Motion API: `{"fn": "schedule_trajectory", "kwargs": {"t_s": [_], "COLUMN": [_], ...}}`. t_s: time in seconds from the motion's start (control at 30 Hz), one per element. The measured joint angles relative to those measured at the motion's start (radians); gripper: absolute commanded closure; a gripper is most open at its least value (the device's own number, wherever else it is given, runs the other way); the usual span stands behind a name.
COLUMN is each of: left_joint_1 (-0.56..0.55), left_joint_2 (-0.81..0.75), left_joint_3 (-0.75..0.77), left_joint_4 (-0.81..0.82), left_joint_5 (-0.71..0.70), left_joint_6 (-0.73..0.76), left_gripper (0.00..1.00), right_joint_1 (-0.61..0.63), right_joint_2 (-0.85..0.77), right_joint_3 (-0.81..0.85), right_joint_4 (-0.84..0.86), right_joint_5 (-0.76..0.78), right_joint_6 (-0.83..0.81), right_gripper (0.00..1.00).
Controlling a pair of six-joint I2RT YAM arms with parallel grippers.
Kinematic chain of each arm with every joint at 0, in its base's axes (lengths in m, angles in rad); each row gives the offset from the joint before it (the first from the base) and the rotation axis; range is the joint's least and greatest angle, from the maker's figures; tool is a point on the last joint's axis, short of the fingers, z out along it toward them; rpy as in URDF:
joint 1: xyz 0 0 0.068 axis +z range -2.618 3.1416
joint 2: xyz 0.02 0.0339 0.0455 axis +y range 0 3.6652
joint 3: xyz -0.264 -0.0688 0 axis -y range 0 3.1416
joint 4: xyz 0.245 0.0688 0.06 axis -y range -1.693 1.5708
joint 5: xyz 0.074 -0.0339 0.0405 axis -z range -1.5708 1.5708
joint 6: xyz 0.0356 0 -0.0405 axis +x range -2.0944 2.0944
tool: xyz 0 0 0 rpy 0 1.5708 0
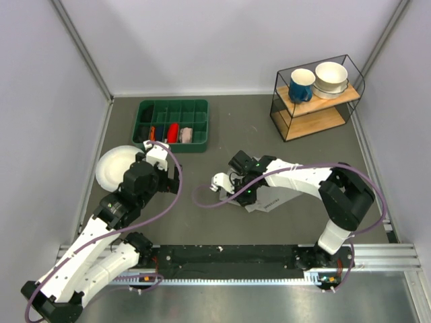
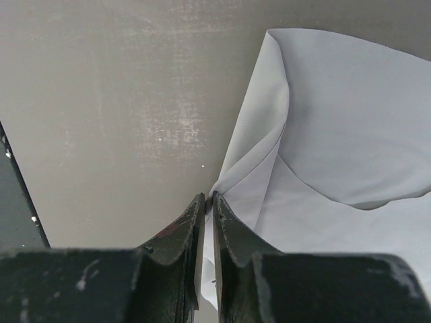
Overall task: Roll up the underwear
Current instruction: Flatten out the underwear at the center of the board.
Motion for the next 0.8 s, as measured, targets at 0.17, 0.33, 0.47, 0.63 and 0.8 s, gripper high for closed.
{"fn": "schedule_trajectory", "kwargs": {"t_s": [0.17,0.33,0.47,0.63,0.8], "left_joint_1": [0.0,0.0,0.0,0.0,0.001], "left_joint_2": [0.0,0.0,0.0,0.001,0.019], "left_joint_3": [0.0,0.0,0.0,0.0,0.0], "left_joint_4": [0.0,0.0,0.0,-0.005,-0.006], "left_joint_5": [0.0,0.0,0.0,0.003,0.054], "left_joint_6": [0.0,0.0,0.0,-0.013,-0.026], "left_gripper": [0.01,0.01,0.01,0.01,0.01], "right_joint_1": [0.0,0.008,0.063,0.134,0.098], "right_joint_2": [0.0,0.0,0.001,0.04,0.043], "right_joint_3": [0.0,0.0,0.015,0.084,0.105], "right_joint_4": [-0.011,-0.043,-0.072,-0.102,-0.132], "right_joint_5": [-0.023,-0.115,-0.212,-0.342,-0.388], "right_joint_6": [0.0,0.001,0.015,0.03,0.024], "right_gripper": [1.0,0.95,0.68,0.6,0.61]}}
